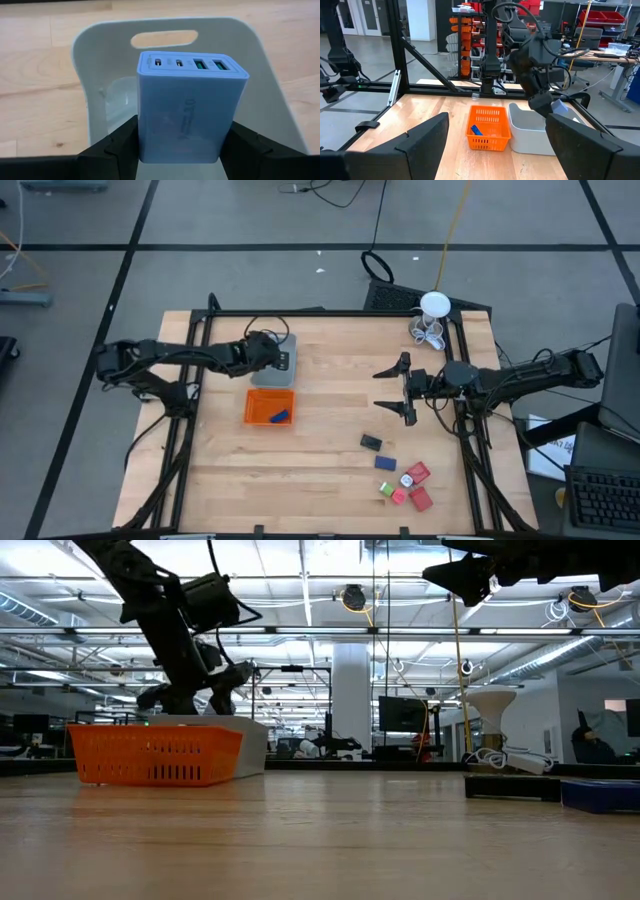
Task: Pick & Place Office items
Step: Put the purple charger adapter into the gray bin
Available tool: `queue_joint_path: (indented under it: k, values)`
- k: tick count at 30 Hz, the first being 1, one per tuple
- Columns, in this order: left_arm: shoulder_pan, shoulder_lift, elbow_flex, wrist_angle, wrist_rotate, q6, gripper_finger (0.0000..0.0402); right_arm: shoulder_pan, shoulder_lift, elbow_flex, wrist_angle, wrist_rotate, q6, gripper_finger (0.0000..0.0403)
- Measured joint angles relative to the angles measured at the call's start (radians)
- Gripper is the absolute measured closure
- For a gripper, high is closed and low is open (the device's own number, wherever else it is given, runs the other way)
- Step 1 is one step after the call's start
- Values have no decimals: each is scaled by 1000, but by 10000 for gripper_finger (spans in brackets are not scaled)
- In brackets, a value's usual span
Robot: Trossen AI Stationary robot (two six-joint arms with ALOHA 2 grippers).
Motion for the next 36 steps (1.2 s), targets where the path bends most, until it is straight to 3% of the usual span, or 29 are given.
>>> queue_joint_path:
  k: [36]
  values:
    - [8, 34, -1, -3, -7, -41, 168, 0, 0, 0, 0, 0, 1, 83]
